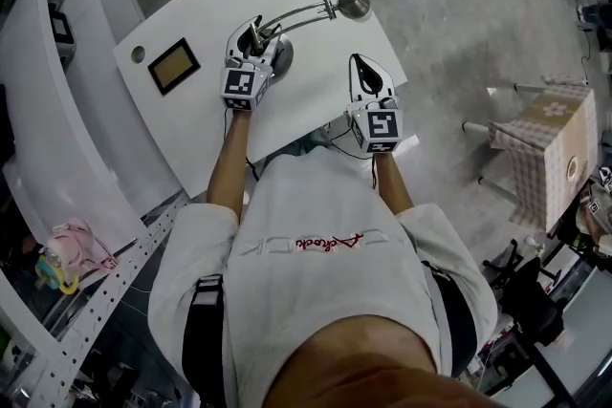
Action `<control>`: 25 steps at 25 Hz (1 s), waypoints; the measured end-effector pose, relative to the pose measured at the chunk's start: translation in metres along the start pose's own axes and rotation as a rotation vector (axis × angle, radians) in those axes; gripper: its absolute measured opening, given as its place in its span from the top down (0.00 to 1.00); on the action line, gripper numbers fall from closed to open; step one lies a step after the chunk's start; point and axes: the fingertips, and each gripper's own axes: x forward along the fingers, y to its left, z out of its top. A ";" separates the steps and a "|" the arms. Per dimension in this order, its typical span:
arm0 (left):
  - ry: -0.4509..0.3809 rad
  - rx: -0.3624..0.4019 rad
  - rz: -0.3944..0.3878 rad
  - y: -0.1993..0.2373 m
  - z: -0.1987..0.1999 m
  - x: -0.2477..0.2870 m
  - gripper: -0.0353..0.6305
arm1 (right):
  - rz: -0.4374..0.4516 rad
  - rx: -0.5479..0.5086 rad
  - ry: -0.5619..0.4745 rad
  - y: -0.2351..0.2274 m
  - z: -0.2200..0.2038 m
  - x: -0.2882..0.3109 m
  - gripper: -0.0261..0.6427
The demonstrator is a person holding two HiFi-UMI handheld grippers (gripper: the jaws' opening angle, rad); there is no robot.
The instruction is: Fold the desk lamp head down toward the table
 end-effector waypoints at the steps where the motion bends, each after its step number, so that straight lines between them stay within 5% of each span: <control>1: 0.001 0.006 -0.002 -0.001 0.000 0.001 0.67 | -0.002 0.000 -0.003 -0.001 0.002 0.000 0.92; 9: -0.008 0.040 -0.019 -0.009 0.001 0.007 0.84 | -0.006 -0.005 -0.022 -0.001 0.009 0.005 0.92; 25: 0.000 0.060 -0.034 -0.011 0.000 0.009 0.86 | 0.002 -0.046 -0.103 -0.001 0.052 0.019 0.92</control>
